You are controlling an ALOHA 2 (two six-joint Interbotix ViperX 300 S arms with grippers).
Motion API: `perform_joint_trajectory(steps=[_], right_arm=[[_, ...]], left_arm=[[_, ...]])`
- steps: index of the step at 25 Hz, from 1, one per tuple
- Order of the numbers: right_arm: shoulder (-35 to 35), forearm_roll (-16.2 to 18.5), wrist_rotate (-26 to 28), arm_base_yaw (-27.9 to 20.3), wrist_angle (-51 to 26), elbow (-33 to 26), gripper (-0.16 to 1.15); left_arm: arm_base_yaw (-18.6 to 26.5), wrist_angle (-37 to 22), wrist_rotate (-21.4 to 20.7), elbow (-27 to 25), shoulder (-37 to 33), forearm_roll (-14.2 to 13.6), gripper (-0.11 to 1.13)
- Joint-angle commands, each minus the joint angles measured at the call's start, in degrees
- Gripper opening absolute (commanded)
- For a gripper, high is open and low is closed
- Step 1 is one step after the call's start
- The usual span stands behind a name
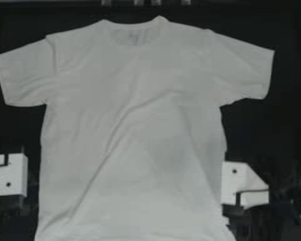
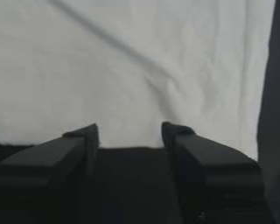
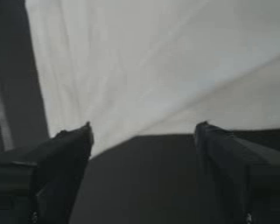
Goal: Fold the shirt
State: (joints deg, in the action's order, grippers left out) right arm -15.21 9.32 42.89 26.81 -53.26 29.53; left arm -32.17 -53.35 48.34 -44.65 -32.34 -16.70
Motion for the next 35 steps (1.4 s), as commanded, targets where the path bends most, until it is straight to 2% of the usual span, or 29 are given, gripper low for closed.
perform_joint_trajectory(steps=[1,5,8,13,21,35], right_arm=[[1.14,1.49,4.83,2.72,2.11,-1.05,0.97],[3.6,2.9,9.14,4.92,5.36,-0.62,0.97],[5.71,2.64,10.55,5.8,6.68,-0.35,0.97],[8.7,2.29,11.78,6.77,9.32,-0.26,0.97],[12.74,1.93,13.89,7.65,11.6,-0.7,0.97],[21.01,1.93,16.52,10.55,13.01,-4.48,0.97]], left_arm=[[-2.02,0.26,2.11,1.67,3.34,-0.18,0.85],[-4.31,2.55,4.75,3.08,7.29,0.09,0.85],[-5.54,4.22,6.15,3.34,10.2,0.97,0.86],[-7.21,7.56,8.88,3.96,14.5,0.88,0.87],[-8.7,9.05,9.05,7.65,22.5,1.32,0.97],[-10.81,8.96,9.32,12.13,31.55,3.52,0.97]])
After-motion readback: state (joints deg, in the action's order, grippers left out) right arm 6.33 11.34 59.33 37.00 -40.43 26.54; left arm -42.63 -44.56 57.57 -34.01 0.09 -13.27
